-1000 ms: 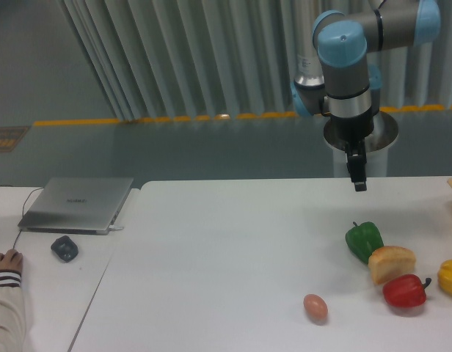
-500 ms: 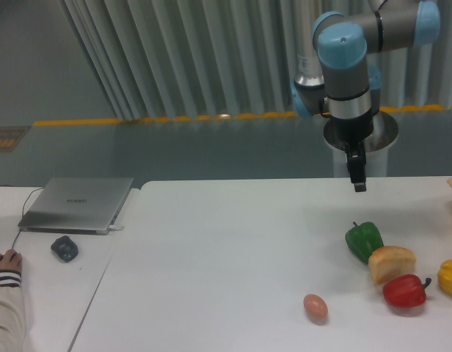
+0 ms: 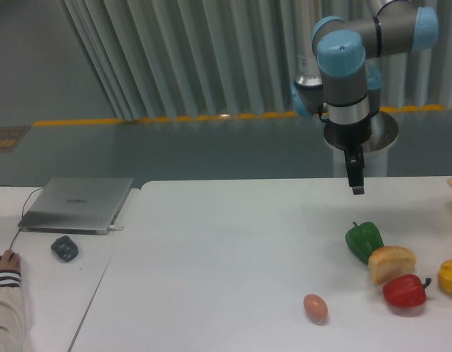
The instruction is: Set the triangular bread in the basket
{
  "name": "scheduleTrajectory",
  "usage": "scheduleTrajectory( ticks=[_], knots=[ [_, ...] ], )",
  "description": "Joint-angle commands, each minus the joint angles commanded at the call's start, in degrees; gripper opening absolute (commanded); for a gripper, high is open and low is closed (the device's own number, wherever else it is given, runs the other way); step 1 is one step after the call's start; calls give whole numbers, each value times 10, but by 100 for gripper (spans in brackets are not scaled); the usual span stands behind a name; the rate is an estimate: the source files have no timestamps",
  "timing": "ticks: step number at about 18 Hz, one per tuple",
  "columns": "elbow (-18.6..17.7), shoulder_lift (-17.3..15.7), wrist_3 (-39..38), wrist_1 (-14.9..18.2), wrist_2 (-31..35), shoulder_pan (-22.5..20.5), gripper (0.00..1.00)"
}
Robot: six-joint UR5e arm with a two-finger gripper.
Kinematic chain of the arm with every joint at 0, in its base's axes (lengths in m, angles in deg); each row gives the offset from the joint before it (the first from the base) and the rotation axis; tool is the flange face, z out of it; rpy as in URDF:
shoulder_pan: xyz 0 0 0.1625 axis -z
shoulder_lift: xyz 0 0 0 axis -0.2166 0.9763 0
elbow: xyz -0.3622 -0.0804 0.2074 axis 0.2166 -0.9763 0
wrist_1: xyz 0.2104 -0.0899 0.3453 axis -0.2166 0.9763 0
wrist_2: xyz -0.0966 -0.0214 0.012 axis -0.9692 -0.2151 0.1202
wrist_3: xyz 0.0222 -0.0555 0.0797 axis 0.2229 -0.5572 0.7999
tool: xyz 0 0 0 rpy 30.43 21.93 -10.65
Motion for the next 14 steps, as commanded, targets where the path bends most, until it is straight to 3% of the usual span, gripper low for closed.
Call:
scheduleTrajectory(
  ticks=[14],
  knots=[
    [16, -1, -2, 3, -2, -6, 100]
  ],
)
